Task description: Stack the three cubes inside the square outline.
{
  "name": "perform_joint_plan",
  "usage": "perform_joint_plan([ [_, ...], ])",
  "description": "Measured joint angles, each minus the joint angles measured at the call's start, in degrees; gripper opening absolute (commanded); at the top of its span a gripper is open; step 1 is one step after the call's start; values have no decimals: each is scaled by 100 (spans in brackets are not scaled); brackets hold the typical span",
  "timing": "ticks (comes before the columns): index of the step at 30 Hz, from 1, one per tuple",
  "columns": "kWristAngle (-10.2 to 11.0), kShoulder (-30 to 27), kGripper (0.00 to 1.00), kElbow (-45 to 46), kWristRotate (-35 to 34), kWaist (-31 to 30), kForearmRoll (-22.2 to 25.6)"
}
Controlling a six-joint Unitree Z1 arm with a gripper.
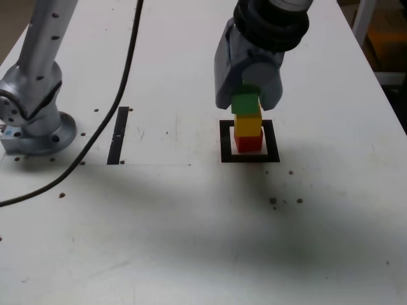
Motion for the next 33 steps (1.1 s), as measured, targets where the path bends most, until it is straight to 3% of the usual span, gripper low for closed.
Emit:
perform_joint_plan([
  [8, 33, 15, 27, -12, 0, 0, 2],
  [26, 6, 100, 90, -12, 0, 0, -19],
  [33, 80, -20, 100, 59, -78, -4, -34],
])
